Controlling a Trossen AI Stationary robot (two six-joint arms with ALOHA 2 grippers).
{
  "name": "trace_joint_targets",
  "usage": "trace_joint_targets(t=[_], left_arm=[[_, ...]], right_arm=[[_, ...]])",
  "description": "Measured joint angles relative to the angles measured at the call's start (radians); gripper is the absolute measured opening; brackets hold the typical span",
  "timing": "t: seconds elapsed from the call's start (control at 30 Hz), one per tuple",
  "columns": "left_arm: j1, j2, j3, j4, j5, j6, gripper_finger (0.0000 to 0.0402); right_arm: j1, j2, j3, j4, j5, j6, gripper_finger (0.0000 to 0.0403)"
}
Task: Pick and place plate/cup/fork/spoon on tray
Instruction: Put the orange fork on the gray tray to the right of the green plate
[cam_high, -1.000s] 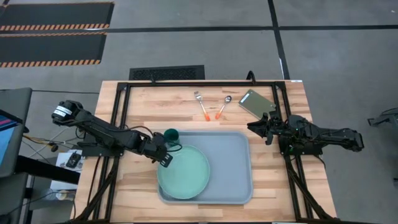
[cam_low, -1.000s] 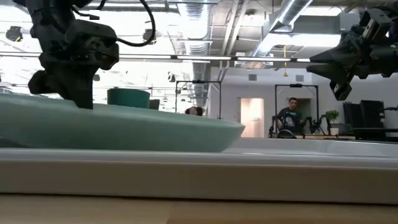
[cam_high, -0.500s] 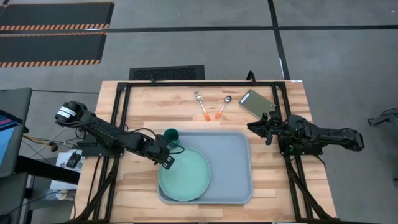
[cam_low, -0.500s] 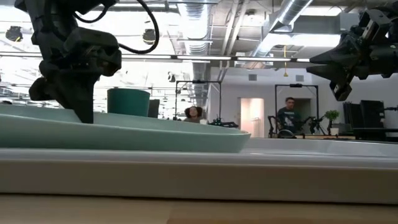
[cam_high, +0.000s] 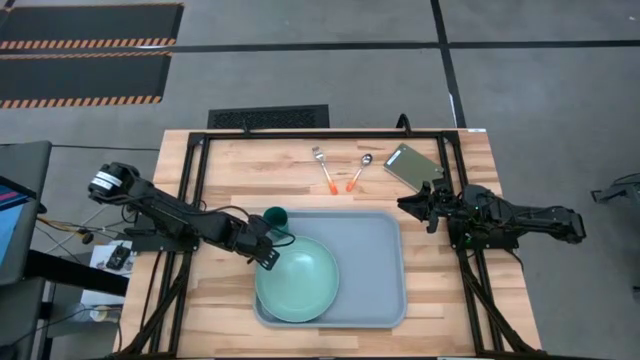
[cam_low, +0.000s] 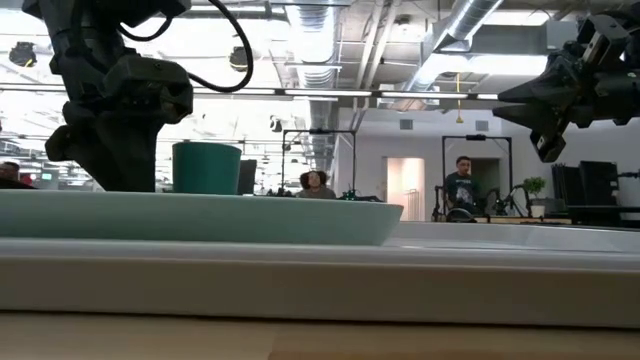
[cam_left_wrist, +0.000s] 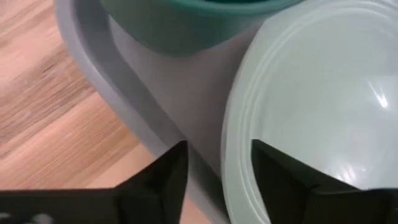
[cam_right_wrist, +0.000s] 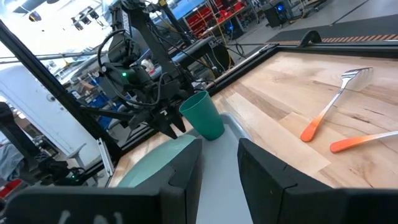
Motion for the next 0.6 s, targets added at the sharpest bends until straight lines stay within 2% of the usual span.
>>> trace_joint_targets(t=[0.23, 0.43, 0.6], left_arm=[[0.000, -0.047, 0.003, -0.022, 0.017, 0.000, 0.0220], [0.000, -0.133, 0.003, -0.088, 0.040, 0.027, 0.0223], [0.000, -0.229, 0.003, -0.125, 0.015, 0.029, 0.0223]], right_arm=[[0.000, 0.000, 0.000, 0.004, -0.001, 0.000, 0.0129], [0.000, 0.000, -0.001, 0.044, -0.003, 0.010, 0.0129], [0.000, 0.000, -0.001, 0.101, -0.002, 0.032, 0.0129]])
